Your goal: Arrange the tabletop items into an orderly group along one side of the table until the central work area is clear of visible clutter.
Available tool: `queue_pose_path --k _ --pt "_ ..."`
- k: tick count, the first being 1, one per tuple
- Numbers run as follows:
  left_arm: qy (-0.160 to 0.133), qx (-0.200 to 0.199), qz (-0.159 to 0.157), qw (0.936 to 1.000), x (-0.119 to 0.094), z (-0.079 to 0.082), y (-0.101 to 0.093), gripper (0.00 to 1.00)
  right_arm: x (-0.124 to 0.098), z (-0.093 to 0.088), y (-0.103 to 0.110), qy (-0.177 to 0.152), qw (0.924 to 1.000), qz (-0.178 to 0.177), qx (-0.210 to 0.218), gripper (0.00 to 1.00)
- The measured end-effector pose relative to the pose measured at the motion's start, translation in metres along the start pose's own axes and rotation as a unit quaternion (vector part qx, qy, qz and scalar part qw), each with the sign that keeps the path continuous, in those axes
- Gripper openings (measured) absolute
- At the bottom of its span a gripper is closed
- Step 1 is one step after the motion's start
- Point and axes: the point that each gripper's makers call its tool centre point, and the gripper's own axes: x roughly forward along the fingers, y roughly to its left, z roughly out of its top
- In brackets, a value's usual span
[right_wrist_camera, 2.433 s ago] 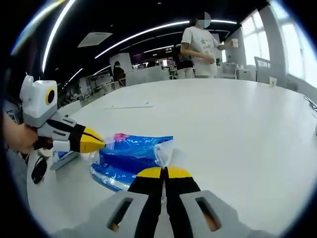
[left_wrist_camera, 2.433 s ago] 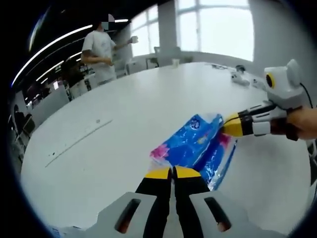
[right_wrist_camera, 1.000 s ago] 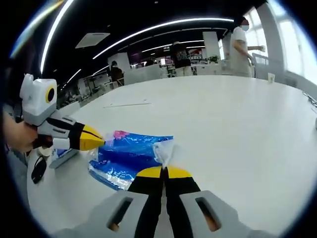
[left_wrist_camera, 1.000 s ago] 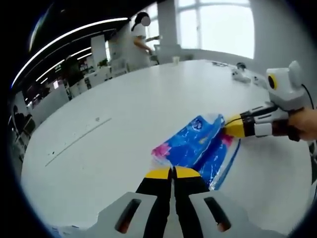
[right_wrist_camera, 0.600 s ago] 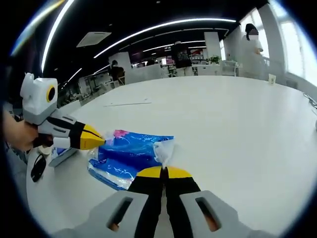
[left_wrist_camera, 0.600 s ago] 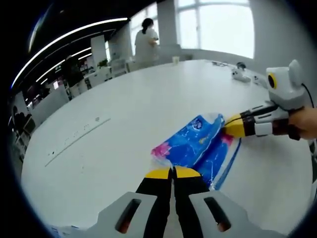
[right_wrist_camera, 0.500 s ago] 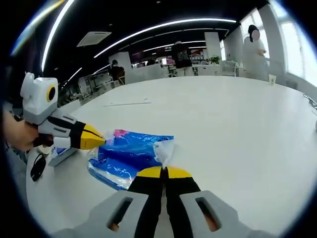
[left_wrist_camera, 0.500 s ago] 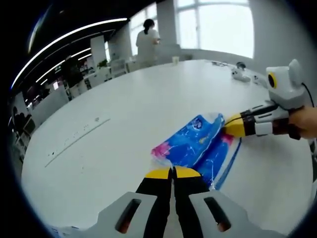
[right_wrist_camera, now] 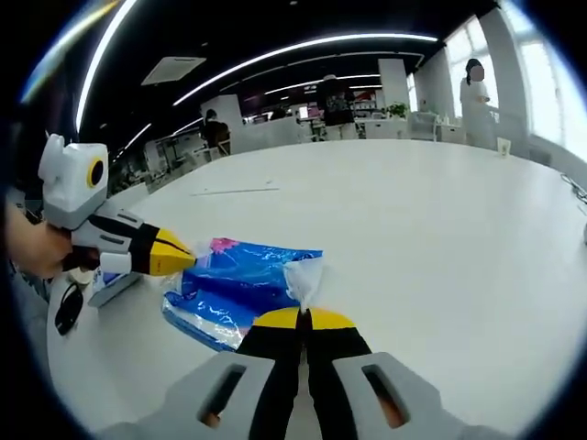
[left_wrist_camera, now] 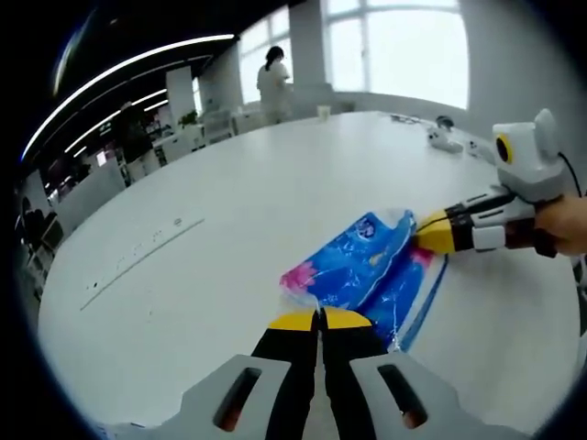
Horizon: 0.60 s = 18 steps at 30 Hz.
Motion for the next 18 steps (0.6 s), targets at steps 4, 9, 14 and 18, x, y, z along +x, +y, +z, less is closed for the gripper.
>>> queue_pose_path --k 4,9,14,18 --pt "0.000 -0.001 0.003 1.0000 -0.0003 0.0001 0.0000 0.00 -0.0001 0.0000 0.0001 0.002 1.0000 -0.002 -0.001 0.00" --pt "0.001 0.000 0.002 1.0000 -0.0011 0.0005 -0.0003 0.00 0.0001 0.0000 0.0003 0.006 1.0000 -0.004 -0.004 0.00" --pt "0.003 0.004 -0.001 1.0000 -0.0019 0.0004 -0.0008 0.00 -0.0002 0.0003 0.0009 0.008 0.9999 -0.004 -0.005 0.00" --pt "0.007 0.010 -0.001 0.9999 -0.0036 -0.0002 -0.0007 0.00 -0.0007 -0.0009 0.0000 0.008 1.0000 -0.001 0.005 0.04"
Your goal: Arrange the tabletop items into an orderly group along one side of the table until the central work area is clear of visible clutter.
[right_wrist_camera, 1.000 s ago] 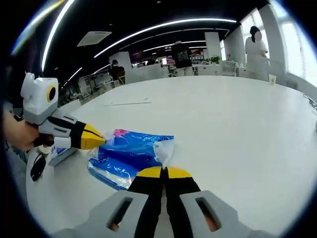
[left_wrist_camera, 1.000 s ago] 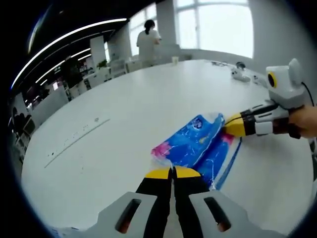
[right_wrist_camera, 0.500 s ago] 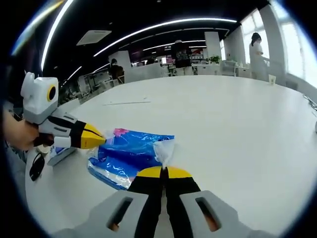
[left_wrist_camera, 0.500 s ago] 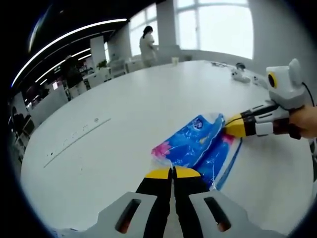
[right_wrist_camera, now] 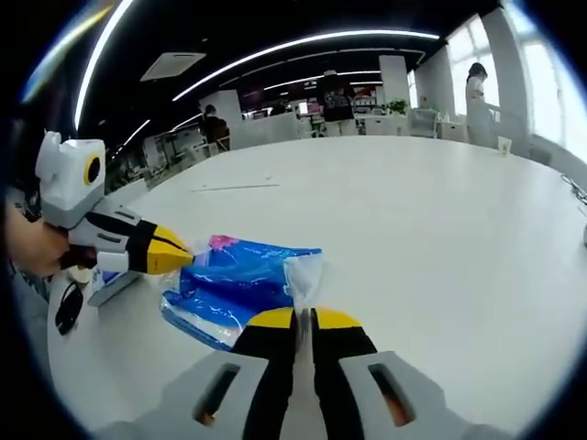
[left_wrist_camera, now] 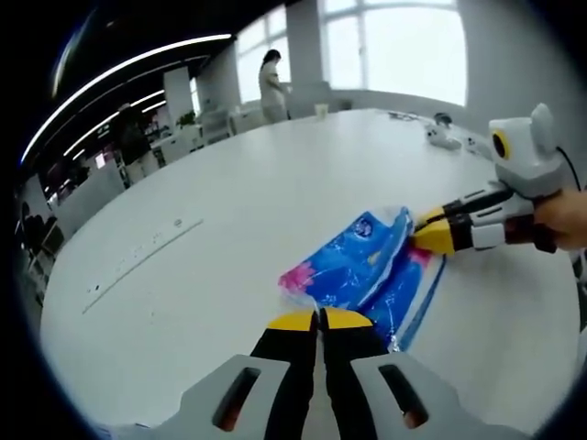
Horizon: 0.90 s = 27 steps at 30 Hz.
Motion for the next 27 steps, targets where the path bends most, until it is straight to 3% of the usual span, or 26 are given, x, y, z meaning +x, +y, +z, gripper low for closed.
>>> queue_pose_path --k 9,21,27 --pt "-0.002 0.009 0.003 1.0000 -0.003 0.003 0.001 0.01 -0.001 0.000 0.003 -0.002 1.0000 0.005 -0.001 0.09" --pt "-0.014 0.020 0.026 0.9994 -0.011 0.012 0.008 0.28 -0.006 0.002 -0.004 -0.005 0.9998 -0.011 -0.013 0.34" --pt "-0.014 0.032 0.030 0.9989 -0.018 0.014 0.008 0.36 -0.015 0.004 -0.002 -0.011 0.9997 -0.018 -0.012 0.39"
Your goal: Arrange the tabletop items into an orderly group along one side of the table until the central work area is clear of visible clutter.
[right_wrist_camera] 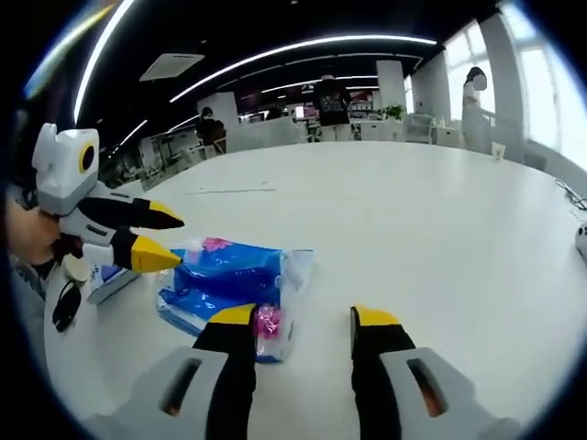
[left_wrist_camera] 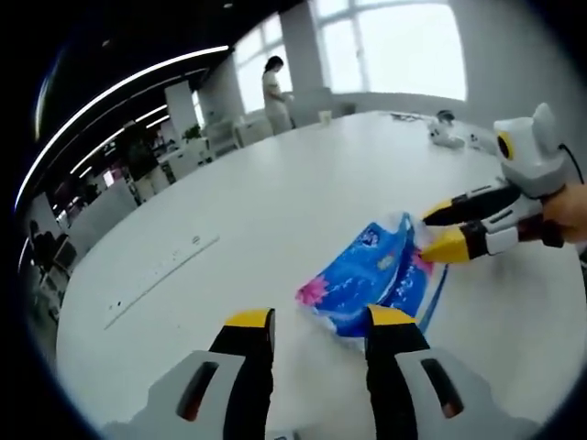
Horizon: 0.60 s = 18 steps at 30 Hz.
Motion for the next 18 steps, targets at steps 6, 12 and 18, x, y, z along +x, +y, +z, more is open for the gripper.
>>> queue_pose_path --k 6,12,18 --pt "-0.003 0.006 0.008 0.9999 -0.009 0.005 0.004 0.46 -0.010 0.008 0.003 -0.013 0.9999 -0.007 -0.008 0.45" --pt "-0.004 0.004 0.016 0.9999 -0.014 0.006 0.008 0.60 -0.014 0.009 0.004 -0.017 0.9997 -0.015 -0.007 0.50" --pt "-0.019 -0.015 0.018 0.9996 -0.023 0.016 0.011 0.71 -0.024 0.016 0.006 -0.027 0.9992 -0.028 -0.005 0.54"
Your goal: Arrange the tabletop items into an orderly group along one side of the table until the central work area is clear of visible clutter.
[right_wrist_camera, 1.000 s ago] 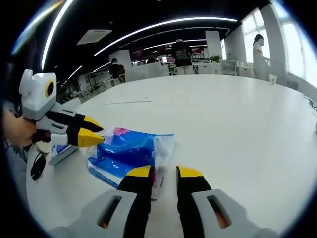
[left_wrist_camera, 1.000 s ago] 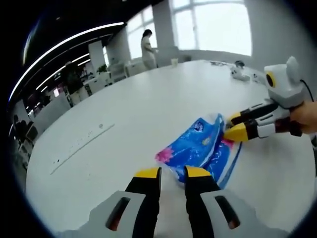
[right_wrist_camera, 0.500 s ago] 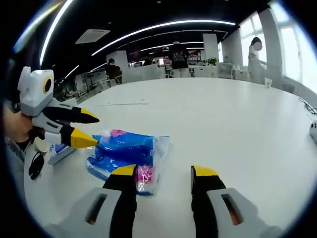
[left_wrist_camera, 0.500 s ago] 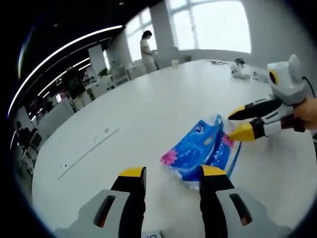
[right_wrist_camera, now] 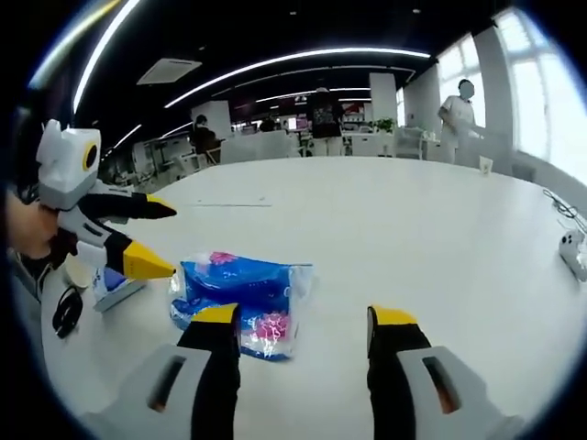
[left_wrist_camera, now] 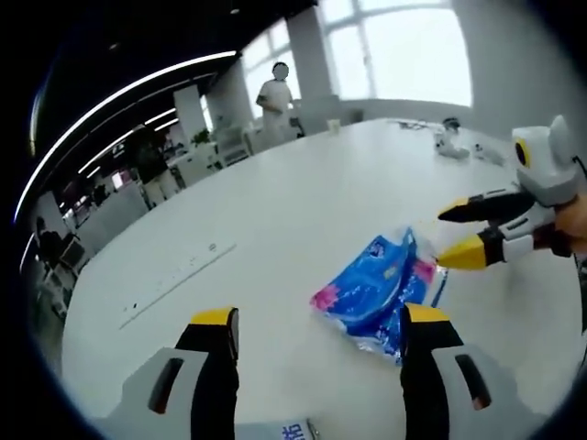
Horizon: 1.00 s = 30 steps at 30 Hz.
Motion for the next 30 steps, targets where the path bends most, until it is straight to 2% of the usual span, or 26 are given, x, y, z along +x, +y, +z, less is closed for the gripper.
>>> queue_pose_path --k 9,19,22,30 --pt "-0.017 -0.004 0.012 0.9998 -0.027 0.011 0.015 0.78 -0.008 0.015 0.018 -0.015 0.9999 -0.006 -0.002 0.58" --pt "-0.042 0.001 0.023 0.9989 -0.075 0.022 0.026 0.79 -0.030 0.025 0.041 -0.032 0.9994 -0.014 0.005 0.57" --pt "-0.048 0.012 0.023 0.9985 -0.090 0.022 0.027 0.79 -0.040 0.030 0.050 -0.050 0.9986 -0.013 0.006 0.57" --pt "-0.060 -0.006 0.042 0.9973 -0.129 0.013 0.036 0.79 -0.059 0.017 0.071 -0.034 0.9994 -0.010 0.002 0.56"
